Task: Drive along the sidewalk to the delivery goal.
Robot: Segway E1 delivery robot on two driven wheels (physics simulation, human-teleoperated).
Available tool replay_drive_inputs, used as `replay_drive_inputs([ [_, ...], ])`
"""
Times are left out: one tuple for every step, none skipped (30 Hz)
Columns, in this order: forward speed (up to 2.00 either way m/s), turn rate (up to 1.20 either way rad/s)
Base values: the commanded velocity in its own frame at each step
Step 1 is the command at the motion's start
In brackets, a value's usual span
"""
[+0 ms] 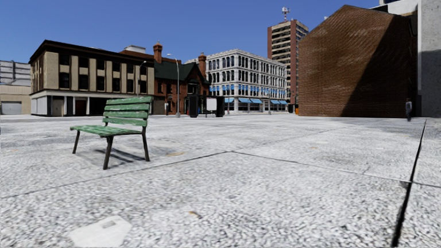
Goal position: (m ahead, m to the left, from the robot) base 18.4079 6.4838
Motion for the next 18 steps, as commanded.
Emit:
replay_drive_inputs([
  [2.0,-0.45],
  [2.0,-0.42],
  [2.0,-0.32],
  [2.0,-0.15],
  [2.0,-0.15],
  [2.0,-0.05],
  [2.0,-0.01],
  [2.0,0.0],
  [2.0,0.0],
  [2.0,0.0],
  [2.0,0.0],
  [2.0,0.0],
  [2.0,0.0],
  [2.0,0.0],
  [2.0,0.0],
  [2.0,0.0],
  [2.0,0.0],
  [2.0,0.0],
])
